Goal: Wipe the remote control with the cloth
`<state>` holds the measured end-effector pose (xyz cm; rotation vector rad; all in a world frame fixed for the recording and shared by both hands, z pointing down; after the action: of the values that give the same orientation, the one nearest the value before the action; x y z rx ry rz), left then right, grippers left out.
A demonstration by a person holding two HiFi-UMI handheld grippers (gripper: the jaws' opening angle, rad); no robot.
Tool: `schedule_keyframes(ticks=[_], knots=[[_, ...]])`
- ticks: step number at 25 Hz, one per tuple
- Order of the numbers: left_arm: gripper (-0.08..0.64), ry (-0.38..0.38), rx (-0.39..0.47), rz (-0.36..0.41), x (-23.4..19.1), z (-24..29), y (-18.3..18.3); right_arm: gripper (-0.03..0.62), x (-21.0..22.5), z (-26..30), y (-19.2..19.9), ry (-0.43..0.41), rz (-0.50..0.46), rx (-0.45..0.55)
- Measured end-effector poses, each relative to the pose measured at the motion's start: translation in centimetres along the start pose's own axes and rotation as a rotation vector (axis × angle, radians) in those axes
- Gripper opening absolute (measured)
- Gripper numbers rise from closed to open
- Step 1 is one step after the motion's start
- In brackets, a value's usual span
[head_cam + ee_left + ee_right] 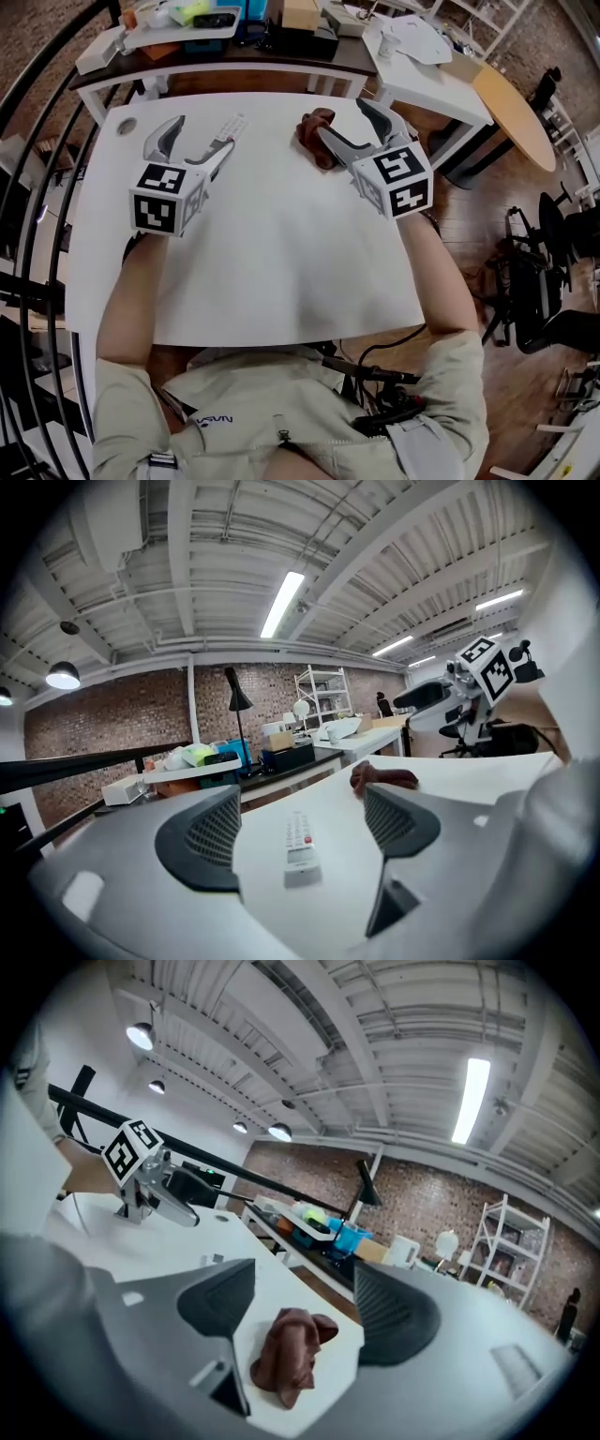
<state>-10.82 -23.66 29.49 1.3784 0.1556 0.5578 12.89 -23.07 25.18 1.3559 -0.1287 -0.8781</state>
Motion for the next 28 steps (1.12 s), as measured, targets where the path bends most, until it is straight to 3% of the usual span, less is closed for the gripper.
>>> schedule_keyframes(ticks=[8,15,23,28], knots=[[0.439,0.072,-0.18,-0.032,-0.4,5.1,4.3,0.342,1.9,4.7,3.9,-0.047,0.12,-0.106],[0.445,0.148,-0.319,-0.046,-0.7,8.8,5.4,0.382,2.2,8.0,6.6,-0.144,0.237,-0.218],[0.445,0.157,-0.48,-0.026,-0.9,10.9,8.2,0.417,1.6,10.1,9.0,-0.208,0.276,-0.327],[0.42,0.199,-0.52,-0.077,-0.7,11.4,8.8,0.417,1.4,10.6,10.8,-0.212,0.304,-0.372]])
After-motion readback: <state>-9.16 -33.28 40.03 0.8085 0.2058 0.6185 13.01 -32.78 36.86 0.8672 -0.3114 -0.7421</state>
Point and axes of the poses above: the fingertips, and each gripper's own axes: z forward along the fingers, x to its right, y out of its underside, the point moved 4 cm from there along -z, backward along the fingers, and after that the axes turned 7 degrees about -y, right-handed, at the moved point
